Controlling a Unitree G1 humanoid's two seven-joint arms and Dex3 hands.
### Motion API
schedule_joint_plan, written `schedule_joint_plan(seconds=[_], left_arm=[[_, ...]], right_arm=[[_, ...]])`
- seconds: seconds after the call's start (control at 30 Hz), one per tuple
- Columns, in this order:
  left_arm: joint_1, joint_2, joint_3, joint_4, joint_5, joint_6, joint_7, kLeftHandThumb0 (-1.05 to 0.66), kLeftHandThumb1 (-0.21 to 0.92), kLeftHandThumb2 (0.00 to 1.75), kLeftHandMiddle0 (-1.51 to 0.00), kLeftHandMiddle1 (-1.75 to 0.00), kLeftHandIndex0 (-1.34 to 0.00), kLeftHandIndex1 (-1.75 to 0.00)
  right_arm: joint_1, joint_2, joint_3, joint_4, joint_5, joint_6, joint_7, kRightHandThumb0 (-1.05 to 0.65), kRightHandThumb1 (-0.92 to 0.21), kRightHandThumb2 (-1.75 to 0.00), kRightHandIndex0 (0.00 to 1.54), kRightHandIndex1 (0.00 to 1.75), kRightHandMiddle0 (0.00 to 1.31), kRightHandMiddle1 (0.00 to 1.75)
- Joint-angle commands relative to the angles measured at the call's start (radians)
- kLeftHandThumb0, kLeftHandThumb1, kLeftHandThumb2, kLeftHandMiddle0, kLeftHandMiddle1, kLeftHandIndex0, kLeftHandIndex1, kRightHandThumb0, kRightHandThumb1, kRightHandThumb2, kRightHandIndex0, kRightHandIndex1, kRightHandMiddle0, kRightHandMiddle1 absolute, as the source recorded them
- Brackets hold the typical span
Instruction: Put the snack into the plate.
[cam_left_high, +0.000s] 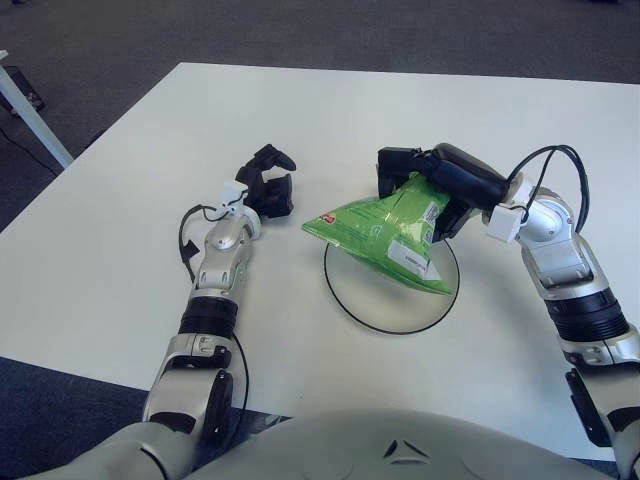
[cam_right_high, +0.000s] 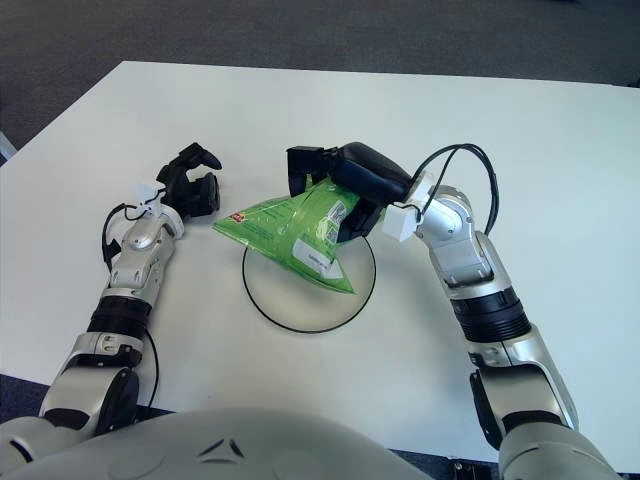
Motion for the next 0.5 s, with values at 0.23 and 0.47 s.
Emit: schedule_joint_plan(seconds=[0.23, 0.47], left_arm=[[0.083, -0.016, -0.003, 0.045, -0.007, 0.013, -0.015, -0.46, 0.36, 1.26, -1.17, -1.75, -0.57, -1.75], [0.085, -0.015, -0.002, 0.040, -0.005, 0.013, -0.017, -0.46, 0.36, 1.26, -1.18, -1.75, -0.58, -1.75]], right_arm=[[-0.009, -0.061, 0.037, 0.016, -0.047, -0.007, 0.086, -0.85, -0.88, -0.55, 1.20, 1.75, 0.94, 1.75], [-0.014, -0.112, 0.051, -0.044, -0.068, 0.097, 0.162, -0.56, -0.44, -1.01, 0.86, 1.75, 0.44, 1.61]])
